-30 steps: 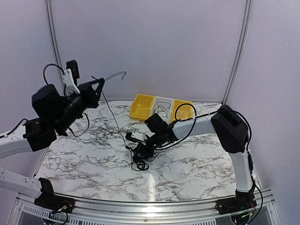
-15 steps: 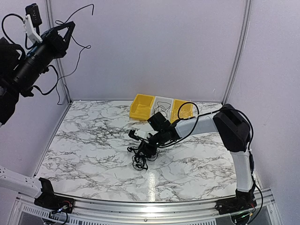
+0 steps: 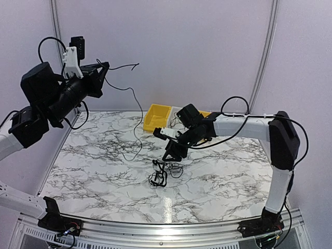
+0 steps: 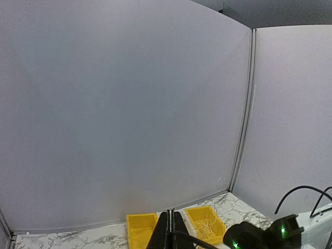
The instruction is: Untangle the cables
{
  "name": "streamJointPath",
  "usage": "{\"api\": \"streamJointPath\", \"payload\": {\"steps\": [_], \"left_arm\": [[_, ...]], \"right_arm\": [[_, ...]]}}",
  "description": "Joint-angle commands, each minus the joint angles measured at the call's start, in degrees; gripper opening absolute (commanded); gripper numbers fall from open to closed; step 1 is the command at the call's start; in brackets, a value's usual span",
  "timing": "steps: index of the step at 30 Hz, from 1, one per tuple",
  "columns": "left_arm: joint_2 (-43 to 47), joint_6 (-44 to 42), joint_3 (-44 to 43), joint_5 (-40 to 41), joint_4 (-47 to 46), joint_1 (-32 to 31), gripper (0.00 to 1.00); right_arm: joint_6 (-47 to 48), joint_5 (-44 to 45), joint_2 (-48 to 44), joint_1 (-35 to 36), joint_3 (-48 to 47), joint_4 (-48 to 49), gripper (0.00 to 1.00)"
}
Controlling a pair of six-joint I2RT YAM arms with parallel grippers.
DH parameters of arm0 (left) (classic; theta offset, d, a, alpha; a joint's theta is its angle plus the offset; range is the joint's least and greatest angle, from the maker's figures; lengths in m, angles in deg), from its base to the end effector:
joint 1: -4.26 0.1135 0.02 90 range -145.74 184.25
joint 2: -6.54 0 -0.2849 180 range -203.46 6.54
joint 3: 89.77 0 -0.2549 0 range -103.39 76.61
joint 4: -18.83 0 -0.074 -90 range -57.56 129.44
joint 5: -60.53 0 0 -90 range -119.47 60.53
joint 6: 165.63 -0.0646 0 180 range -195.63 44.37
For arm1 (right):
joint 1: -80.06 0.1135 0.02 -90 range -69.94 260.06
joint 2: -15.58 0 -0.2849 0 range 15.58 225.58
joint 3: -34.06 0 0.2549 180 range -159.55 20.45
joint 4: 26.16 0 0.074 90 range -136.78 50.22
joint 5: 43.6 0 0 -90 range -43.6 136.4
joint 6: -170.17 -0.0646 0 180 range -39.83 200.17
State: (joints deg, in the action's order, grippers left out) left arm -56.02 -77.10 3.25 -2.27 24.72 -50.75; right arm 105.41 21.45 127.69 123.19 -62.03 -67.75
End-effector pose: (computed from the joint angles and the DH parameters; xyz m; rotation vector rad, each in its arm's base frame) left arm 0.1649 -0.1842 0.5135 0.2182 1.2824 -0.5055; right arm 0.3049 0.3229 0.1952 -1.5809 2.0336 0.6779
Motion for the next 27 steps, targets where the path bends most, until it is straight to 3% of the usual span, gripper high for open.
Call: {"api": "streamJointPath", "payload": {"steps": [1,11,18,27], "left_arm": [[-0.23,3.06,2.39,1.85,-3.38,0.71,0.00],[-2.27,10.14,8.11,-0.74,-6.35,2.91,0.00],[-3.97,14.68,10.71,-3.13,-9.74,3.62,0.00],[-5.15,19.77,11.14,-7.97,-10.91,4.03,0.00]], "right_arm": [[2.83,-0.12,-7.45,0.13,-4.38,-5.15,0.65],[0.41,-2.56,-15.69,0.26,-9.83,-1.16,0.63],[-5.07,-8.22,-10.96,1.34,-18.51,2.17,0.64],[2.05,-4.93,-5.24,5.76,-25.64,1.52,0.67]]}}
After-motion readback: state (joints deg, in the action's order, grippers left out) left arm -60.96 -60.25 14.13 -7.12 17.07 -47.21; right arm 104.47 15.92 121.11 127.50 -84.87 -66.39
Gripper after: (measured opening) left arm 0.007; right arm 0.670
